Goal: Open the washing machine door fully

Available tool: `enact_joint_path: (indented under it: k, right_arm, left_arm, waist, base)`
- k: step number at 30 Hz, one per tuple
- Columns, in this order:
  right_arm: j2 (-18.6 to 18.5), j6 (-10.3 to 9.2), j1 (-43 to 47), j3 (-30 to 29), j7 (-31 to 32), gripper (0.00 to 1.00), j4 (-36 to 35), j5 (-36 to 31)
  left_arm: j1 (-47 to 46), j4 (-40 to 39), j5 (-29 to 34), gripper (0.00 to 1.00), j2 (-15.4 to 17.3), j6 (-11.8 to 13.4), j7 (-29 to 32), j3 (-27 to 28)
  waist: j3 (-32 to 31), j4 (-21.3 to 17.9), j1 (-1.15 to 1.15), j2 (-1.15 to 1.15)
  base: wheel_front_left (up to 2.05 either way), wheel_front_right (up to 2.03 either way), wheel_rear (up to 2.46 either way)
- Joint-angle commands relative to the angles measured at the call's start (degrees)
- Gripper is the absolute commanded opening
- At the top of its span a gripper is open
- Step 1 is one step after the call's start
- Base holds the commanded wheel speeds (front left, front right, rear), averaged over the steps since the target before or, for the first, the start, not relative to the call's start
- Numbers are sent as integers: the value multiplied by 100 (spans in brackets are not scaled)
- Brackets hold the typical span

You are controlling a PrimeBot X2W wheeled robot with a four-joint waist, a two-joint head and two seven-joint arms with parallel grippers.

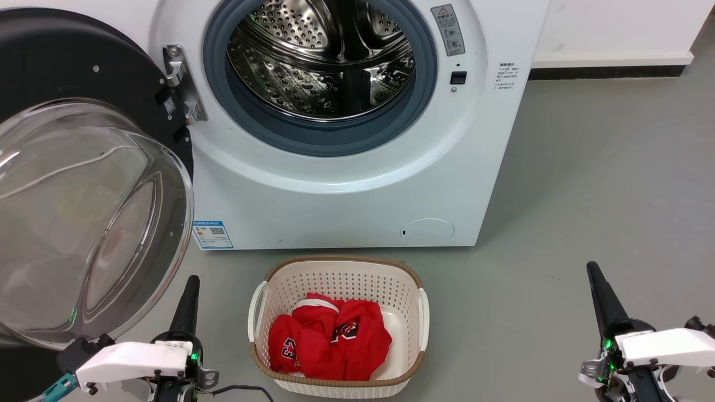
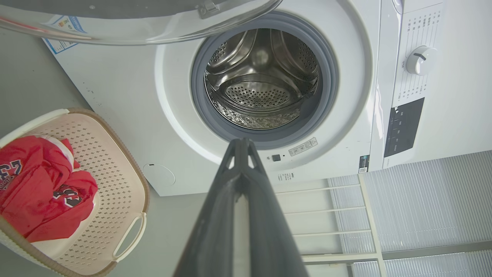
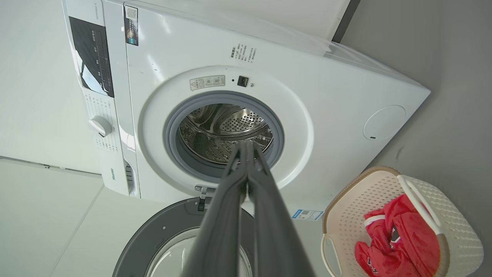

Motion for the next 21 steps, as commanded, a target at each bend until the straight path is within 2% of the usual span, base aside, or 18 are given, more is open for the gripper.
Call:
enact_joint_path:
  k: [1,21]
  right_arm:
    - [-21,0,-132,-19,31,0,-6,136]
    - [5,0,-230,-115,253,0,89,999]
  left_arm:
    - [-137,-5,-126,0,8,-31,30,20]
    - [-221,87,-1004,0,5,-37,256,41]
  waist:
    - [-1,0,0,0]
    - [-7,4,0,0]
  base:
    - [0,0,0]
    - [0,0,0]
